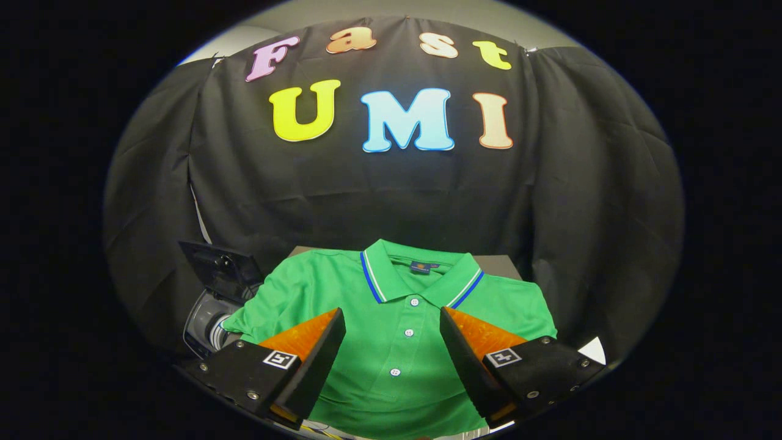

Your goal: Put the clothes into the washing machine and then close the washing machine lid.

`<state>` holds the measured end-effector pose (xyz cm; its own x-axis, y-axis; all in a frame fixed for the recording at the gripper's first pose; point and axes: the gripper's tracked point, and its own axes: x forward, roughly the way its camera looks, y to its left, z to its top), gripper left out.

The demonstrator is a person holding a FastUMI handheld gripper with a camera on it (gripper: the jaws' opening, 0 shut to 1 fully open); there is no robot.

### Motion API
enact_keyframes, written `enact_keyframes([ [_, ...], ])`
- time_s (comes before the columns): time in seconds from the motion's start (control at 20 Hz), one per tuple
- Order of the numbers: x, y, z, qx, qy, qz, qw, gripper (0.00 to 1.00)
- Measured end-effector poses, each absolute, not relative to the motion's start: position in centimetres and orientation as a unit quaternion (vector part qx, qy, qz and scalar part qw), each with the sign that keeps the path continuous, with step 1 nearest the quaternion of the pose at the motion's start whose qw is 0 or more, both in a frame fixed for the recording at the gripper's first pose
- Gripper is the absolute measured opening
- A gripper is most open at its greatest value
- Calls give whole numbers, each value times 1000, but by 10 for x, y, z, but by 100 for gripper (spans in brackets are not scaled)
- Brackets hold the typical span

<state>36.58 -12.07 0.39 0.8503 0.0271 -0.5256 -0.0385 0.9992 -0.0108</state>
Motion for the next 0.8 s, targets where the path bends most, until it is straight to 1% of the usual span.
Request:
enact_keyframes([
  [0.25, 369, -124, -18, -6, 306, 21, 952, 96],
  [0.5, 367, -117, -38, -2, 339, 39, 940, 96],
  [0.8, 368, -120, -37, -11, 340, 42, 939, 96],
])
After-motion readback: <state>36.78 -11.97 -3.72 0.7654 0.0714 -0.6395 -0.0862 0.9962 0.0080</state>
